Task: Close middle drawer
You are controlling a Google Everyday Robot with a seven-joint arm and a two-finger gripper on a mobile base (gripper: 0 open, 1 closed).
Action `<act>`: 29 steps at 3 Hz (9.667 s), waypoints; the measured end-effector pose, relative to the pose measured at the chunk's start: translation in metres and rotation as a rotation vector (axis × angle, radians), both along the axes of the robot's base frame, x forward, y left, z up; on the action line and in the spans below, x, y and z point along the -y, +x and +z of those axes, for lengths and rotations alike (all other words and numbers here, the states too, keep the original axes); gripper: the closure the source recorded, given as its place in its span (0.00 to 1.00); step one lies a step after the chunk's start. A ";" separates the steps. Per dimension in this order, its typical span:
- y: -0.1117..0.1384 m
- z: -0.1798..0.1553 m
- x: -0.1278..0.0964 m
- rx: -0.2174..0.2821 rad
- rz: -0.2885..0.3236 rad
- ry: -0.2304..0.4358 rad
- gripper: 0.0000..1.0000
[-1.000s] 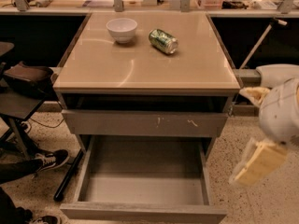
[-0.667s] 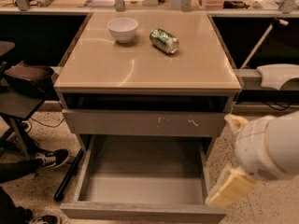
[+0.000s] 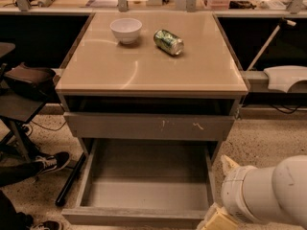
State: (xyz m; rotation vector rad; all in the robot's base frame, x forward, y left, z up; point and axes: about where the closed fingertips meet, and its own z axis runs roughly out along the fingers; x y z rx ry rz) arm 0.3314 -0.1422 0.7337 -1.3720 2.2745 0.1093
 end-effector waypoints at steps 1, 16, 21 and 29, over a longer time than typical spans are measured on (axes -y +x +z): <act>-0.012 -0.015 -0.001 0.016 -0.008 0.024 0.00; 0.079 -0.280 -0.195 -0.099 0.077 0.439 0.00; 0.076 -0.259 -0.182 0.010 -0.111 0.595 0.00; 0.220 -0.324 -0.136 -0.077 -0.320 0.542 0.00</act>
Offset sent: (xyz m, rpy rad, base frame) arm -0.1266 0.0140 -0.2119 0.2208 -0.0886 -0.0727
